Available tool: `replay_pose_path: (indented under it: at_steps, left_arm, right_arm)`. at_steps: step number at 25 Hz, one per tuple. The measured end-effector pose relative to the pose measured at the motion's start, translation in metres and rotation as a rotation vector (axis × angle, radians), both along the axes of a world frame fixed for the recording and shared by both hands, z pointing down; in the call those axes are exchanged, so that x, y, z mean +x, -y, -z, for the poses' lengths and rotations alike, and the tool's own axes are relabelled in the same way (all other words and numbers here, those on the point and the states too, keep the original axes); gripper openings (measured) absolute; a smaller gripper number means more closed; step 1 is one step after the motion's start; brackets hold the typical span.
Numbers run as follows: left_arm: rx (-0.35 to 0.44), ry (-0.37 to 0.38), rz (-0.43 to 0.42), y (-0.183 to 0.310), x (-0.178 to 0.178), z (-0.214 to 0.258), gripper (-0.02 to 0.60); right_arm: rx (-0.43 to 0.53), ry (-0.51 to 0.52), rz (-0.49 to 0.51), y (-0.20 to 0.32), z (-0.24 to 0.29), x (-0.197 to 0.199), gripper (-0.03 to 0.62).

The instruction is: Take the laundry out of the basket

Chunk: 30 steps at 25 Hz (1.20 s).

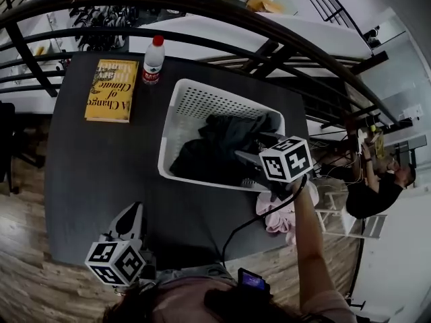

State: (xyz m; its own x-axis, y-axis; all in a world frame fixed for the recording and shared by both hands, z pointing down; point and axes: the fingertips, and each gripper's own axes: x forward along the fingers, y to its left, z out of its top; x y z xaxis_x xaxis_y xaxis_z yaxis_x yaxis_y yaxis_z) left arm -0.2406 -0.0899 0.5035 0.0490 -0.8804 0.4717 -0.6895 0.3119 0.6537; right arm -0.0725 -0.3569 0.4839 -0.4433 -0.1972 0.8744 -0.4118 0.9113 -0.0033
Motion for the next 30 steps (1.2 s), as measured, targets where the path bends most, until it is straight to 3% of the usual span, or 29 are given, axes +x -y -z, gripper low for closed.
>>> replay_pose_path:
  at_steps: [16,24,30]
  left_arm:
    - [-0.027,-0.009,-0.008,0.004,-0.007,-0.008,-0.003]
    - [-0.040,-0.009,-0.005,0.002,-0.009,-0.013,-0.003]
    - [-0.049,-0.011,-0.015,0.004,-0.007,-0.014,-0.003]
  right_arm:
    - [-0.134,-0.216,-0.011,0.031,-0.077,0.000,0.382]
    - [-0.248,-0.283,-0.054,0.033,-0.116,0.001,0.388]
    - [-0.263,-0.309,-0.092,0.035,-0.130,0.003,0.387]
